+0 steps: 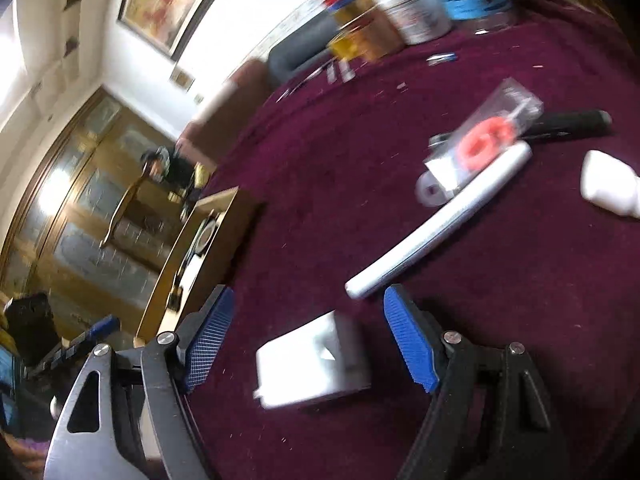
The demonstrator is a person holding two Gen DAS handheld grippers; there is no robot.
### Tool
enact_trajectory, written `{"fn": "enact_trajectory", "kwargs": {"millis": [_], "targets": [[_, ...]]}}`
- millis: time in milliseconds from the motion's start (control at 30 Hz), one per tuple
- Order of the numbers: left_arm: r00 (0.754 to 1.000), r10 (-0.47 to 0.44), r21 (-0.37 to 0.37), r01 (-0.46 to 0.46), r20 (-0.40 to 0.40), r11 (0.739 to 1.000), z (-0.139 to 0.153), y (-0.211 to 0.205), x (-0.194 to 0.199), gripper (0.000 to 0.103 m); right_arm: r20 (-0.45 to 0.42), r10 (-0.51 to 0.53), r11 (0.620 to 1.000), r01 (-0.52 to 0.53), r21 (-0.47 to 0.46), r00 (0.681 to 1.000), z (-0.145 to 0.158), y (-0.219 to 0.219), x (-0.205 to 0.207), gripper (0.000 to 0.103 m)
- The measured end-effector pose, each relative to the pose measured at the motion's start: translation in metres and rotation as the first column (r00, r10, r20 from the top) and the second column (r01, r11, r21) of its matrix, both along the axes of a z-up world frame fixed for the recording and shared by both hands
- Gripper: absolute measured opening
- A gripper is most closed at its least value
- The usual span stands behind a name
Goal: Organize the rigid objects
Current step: 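Return the left tool to the table and grasp the long white tube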
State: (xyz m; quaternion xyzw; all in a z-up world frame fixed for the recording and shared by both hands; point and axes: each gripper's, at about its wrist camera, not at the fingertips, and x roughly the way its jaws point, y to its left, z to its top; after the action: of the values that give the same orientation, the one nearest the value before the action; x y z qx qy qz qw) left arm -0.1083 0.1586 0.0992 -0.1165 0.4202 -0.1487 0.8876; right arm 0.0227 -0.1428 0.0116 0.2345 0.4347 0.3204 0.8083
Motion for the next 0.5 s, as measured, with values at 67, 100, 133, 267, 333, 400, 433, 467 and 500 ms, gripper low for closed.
{"fn": "enact_trajectory", "kwargs": {"millis": [67,100,133,267,333,400,433,467,500], "targets": [[0.999,-0.039,0.003,0.039,-0.026,0.999,-0.004,-0.019,0.014,0.065,0.048,-0.130,0.991,0.130,0.014,0.990,0.010,-0.024,-0.003,0.078],[0.998,-0.055,0.010,0.055,-0.034,0.998,-0.006,-0.028,0.021,0.065,0.066,-0.212,0.977,0.210,0.032,0.975,0.013,-0.041,-0.006,0.078],[0.996,-0.077,0.025,0.078,-0.041,0.997,-0.008,-0.042,0.033,0.065,0.072,-0.269,0.963,0.266,0.048,0.960,0.015,-0.055,-0.009,0.078],[0.988,-0.143,0.093,0.148,-0.055,0.985,-0.017,-0.090,0.077,0.064,0.082,-0.446,0.895,0.441,0.068,0.891,0.020,-0.097,-0.018,0.078],[0.975,-0.207,0.114,0.215,-0.075,0.970,-0.024,-0.120,0.104,0.064,0.060,-0.495,0.868,0.489,0.091,0.867,0.019,-0.113,-0.016,0.078],[0.968,-0.224,0.132,0.239,-0.116,0.962,-0.034,-0.141,0.127,0.064,0.039,-0.513,0.855,0.507,0.107,0.857,0.017,-0.118,-0.015,0.078],[0.962,-0.234,0.131,0.253,-0.139,0.959,-0.040,-0.149,0.137,0.064,0.026,-0.518,0.852,0.512,0.111,0.855,0.015,-0.119,-0.015,0.078],[0.955,-0.246,0.127,0.268,-0.168,0.955,-0.047,-0.158,0.148,0.064,0.018,-0.514,0.853,0.509,0.111,0.857,0.016,-0.119,-0.015,0.078],[0.950,-0.246,0.126,0.273,-0.194,0.954,-0.054,-0.165,0.158,0.064,0.013,-0.510,0.856,0.505,0.111,0.860,0.016,-0.118,-0.015,0.078]]}}
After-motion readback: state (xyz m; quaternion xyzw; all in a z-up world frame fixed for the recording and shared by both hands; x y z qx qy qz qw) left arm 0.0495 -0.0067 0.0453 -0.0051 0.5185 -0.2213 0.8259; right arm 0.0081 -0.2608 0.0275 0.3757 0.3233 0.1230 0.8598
